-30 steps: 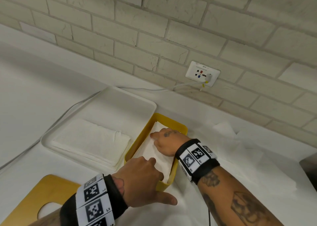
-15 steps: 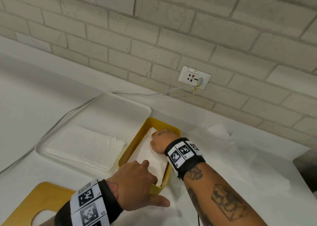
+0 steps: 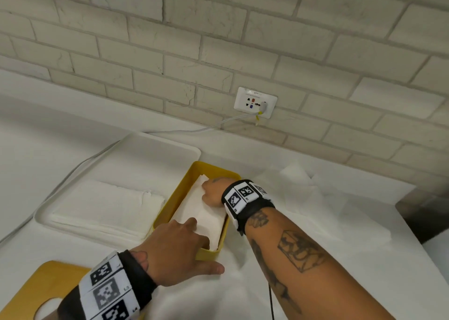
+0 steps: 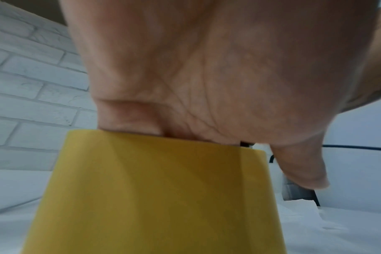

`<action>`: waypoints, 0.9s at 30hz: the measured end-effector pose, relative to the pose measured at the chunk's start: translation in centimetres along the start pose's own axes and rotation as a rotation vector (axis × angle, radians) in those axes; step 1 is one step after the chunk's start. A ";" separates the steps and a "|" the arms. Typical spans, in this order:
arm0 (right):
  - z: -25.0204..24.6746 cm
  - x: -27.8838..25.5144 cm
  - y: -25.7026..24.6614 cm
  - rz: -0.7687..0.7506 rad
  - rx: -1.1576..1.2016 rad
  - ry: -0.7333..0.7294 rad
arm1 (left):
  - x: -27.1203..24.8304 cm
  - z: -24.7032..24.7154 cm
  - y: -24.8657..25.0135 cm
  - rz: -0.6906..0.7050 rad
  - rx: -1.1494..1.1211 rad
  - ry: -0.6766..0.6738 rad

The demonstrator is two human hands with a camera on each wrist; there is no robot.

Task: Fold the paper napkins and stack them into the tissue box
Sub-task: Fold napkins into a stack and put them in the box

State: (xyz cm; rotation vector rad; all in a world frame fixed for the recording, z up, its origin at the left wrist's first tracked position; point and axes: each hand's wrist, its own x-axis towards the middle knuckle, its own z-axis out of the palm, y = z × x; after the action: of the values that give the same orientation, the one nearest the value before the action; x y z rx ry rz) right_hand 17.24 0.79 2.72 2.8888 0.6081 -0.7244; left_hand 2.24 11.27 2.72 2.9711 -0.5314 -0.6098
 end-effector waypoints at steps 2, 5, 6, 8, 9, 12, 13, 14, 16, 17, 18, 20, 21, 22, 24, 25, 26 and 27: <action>-0.8 -2.5 0.4 -0.046 0.066 0.082 | -0.1 0.2 -0.6 0.002 -0.054 0.054; -1.7 -6.5 3.0 -0.067 0.265 0.326 | -0.5 0.0 -1.7 -0.005 -0.195 0.106; -1.7 -7.7 4.5 -0.040 0.330 0.397 | -0.9 -0.2 -1.8 -0.003 -0.229 0.131; -0.8 -9.7 8.4 0.063 0.406 0.483 | -1.7 -0.7 -1.5 0.008 -0.260 0.230; 0.0 -10.5 10.5 0.129 0.418 0.485 | -2.0 -0.9 -1.1 0.015 -0.264 0.302; 3.5 -12.2 16.4 0.298 0.426 0.334 | -2.7 -0.9 1.3 0.086 -0.273 0.501; 4.8 -12.7 17.9 0.327 0.420 0.264 | -2.9 -0.7 2.4 0.139 -0.293 0.554; 6.1 -13.1 19.2 0.345 0.413 0.201 | -3.0 -0.6 3.6 0.197 -0.313 0.589; 8.5 -13.7 20.8 0.349 0.401 0.104 | -2.7 0.4 6.0 0.282 -0.342 0.597; 9.6 -13.9 21.1 0.339 0.389 0.072 | -2.4 0.9 7.2 0.305 -0.357 0.566; 10.5 -14.2 21.2 0.325 0.372 0.060 | -2.0 1.3 8.5 0.294 -0.354 0.519; 11.7 -14.9 21.1 0.293 0.362 0.079 | -0.9 2.6 10.4 0.256 -0.334 0.422; 12.2 -15.4 20.8 0.275 0.365 0.083 | -0.4 3.1 11.1 0.240 -0.319 0.379; 12.6 -15.9 20.6 0.248 0.360 0.078 | 0.2 3.6 11.7 0.229 -0.309 0.355; 13.6 -17.6 20.0 0.182 0.334 0.046 | 1.1 4.7 12.7 0.196 -0.296 0.315; 14.2 -18.7 19.6 0.156 0.318 0.035 | 1.2 5.2 12.9 0.161 -0.277 0.277; 14.7 -19.8 19.1 0.137 0.306 0.029 | 1.4 5.7 12.9 0.134 -0.255 0.242; 15.4 -21.1 18.9 0.120 0.298 0.023 | 1.3 6.3 13.2 0.108 -0.237 0.196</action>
State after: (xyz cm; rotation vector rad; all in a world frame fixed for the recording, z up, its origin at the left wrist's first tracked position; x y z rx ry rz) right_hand 1.18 -26.96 -0.86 3.1735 0.3509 -0.8291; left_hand -3.29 -1.49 -1.89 2.7187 -0.5550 -0.3398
